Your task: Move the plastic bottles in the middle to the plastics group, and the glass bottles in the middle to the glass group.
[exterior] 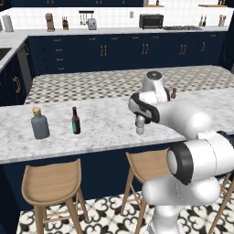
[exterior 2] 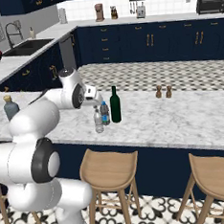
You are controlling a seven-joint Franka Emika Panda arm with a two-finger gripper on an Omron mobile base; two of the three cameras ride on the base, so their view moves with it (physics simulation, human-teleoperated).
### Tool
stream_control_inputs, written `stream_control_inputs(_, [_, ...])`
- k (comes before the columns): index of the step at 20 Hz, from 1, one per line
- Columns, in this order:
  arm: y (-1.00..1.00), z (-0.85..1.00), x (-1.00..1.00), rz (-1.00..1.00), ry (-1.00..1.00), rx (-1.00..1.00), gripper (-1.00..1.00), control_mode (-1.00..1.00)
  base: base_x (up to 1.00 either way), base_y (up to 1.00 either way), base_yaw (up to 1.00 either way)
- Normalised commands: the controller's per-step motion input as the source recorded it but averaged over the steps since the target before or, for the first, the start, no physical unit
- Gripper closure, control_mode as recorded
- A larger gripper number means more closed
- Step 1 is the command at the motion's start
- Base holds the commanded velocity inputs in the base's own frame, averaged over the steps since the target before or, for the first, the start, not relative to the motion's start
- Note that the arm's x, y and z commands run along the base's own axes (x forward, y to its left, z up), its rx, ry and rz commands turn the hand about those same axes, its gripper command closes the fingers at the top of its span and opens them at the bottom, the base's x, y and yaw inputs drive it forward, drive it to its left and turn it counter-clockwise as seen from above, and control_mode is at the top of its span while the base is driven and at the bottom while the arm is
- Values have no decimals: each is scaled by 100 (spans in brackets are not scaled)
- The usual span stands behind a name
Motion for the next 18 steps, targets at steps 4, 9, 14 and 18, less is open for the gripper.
stream_control_inputs(4, [-5,-32,2,0,0,5,-100,-100,0,0,0])
stream_control_inputs(9, [-17,-12,0,0,0,12,-100,-100,0,0,0])
stream_control_inputs(14, [-1,-12,15,0,2,1,-100,-100,0,0,0])
stream_control_inputs(18, [0,-27,18,0,2,0,-100,-100,0,0,0])
